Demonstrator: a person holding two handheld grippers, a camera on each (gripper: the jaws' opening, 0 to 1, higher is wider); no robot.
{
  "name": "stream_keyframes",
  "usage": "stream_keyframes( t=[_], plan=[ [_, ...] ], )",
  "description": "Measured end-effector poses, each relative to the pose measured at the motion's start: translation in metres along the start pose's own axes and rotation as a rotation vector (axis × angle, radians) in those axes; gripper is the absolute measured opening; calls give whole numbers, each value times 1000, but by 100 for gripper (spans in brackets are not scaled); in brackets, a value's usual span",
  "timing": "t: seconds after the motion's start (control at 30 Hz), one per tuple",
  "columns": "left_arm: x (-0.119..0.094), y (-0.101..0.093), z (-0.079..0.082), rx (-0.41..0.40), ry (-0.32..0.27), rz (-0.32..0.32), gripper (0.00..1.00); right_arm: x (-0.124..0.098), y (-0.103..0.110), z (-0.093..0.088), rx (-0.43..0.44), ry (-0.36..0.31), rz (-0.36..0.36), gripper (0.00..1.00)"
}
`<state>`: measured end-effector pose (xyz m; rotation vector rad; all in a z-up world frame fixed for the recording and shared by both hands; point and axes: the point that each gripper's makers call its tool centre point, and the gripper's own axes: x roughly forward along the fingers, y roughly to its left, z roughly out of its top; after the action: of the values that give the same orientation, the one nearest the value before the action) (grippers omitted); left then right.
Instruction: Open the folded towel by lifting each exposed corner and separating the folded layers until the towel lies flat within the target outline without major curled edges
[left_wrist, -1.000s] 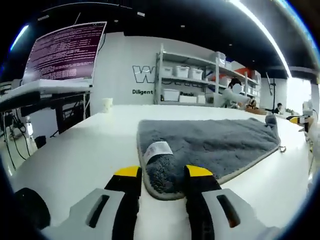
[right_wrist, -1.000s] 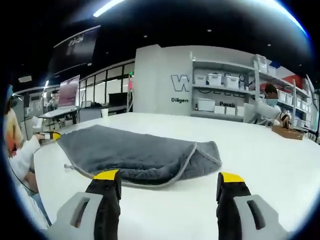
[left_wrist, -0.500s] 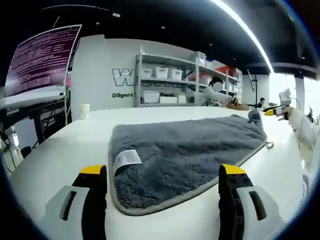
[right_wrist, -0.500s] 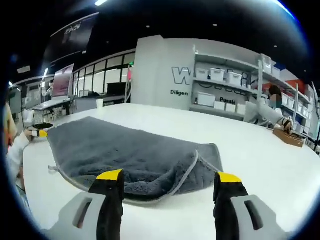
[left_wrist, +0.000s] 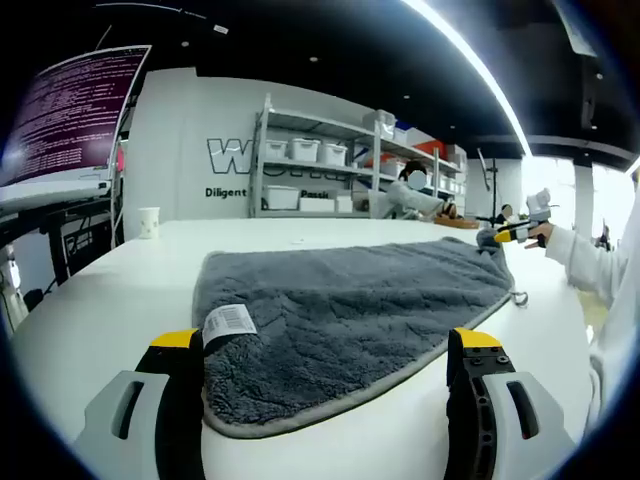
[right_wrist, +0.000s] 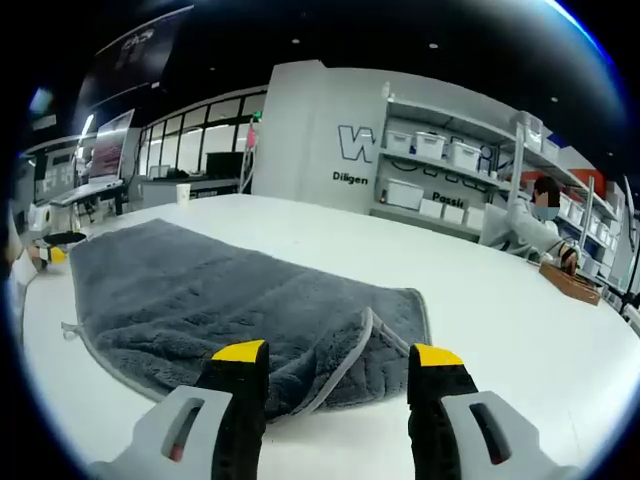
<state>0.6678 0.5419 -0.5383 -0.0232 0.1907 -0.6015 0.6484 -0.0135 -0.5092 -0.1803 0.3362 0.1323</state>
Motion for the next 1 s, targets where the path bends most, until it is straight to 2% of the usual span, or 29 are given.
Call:
stream_keyframes(
  t=[0.1,0.13,0.2,0.23,0.53,0.83,1.0],
  plan=[
    [0,1,0,-3,2,5,99,4,3,-4,-23,14,19,33],
    [0,1,0,-2,3,6,99,3,5,-7,-51,28,27,26],
    [-1,1,-1,-2,3,8,99,3,2,-8,-68,29,22,5],
    [-1,1,-1,-3,4,8,99,2,1,-8,-86,27,28,0],
    [-1,1,-2,-3,8,7,99,-18,-9,-9,-98,-1,11,0],
    [-1,2,-1,-3,6,12,99,-54,-7,-34,-48,28,-4,0],
    [-1,3,1,-3,-3,17,99,-66,-10,-42,-14,35,-15,0]
  ],
)
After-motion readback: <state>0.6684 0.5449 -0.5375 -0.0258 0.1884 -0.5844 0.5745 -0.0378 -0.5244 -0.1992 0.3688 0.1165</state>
